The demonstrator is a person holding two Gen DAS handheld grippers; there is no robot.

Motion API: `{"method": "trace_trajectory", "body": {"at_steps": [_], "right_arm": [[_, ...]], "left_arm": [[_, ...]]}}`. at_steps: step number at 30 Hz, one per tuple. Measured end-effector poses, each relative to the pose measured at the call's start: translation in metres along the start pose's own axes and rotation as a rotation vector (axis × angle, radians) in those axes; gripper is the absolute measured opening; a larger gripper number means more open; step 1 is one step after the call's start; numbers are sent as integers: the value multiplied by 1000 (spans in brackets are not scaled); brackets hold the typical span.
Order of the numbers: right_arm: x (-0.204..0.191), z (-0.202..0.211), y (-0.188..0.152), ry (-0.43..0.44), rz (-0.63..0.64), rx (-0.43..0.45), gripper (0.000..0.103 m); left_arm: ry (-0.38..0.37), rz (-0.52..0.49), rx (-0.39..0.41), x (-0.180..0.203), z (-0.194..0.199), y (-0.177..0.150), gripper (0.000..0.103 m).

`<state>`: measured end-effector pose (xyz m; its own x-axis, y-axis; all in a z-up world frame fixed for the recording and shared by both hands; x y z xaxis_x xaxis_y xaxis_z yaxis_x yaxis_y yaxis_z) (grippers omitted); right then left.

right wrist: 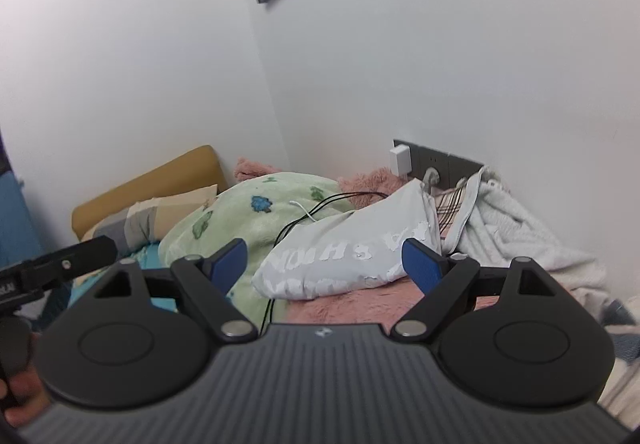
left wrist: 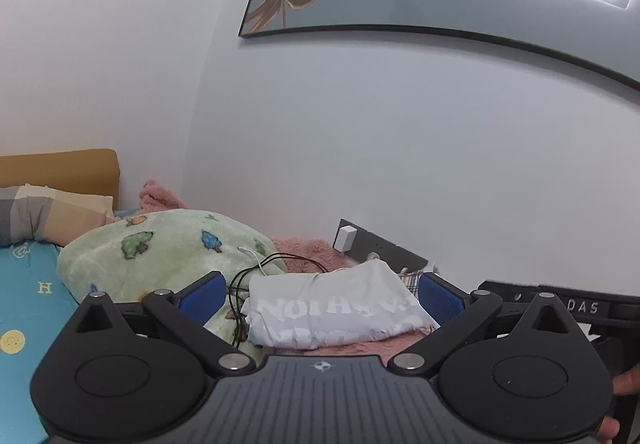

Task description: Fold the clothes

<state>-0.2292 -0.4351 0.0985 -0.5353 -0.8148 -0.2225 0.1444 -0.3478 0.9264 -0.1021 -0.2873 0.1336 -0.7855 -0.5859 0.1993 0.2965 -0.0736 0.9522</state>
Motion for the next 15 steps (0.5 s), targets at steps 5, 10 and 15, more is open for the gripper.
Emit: {"method": "trace_trajectory", "body": {"at_steps": [5,10,15], "right_arm": [[-17,32,-17,18,83,76,86],[-44,42,-35,39,175,124,86],[-57,34,-47,42,185,140,86]], "left_arm": [[31,-54,22,14,29,-17,103],[50,-100,49,20,44,-30,103],[78,-98,75,8,55,-40,103]]}}
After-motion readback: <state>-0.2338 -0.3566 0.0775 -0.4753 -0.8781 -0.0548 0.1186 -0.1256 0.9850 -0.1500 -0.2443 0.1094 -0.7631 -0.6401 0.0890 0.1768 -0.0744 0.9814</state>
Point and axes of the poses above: each gripper's, at about its wrist camera, not at the fingertips, and z roughly against the way its jaws point, x to its right, y to its top, the point moved 4 cm from there along -z, roughly the way its jaws point, and after that the axes turned 3 degrees about x, right-handed, at the moved point
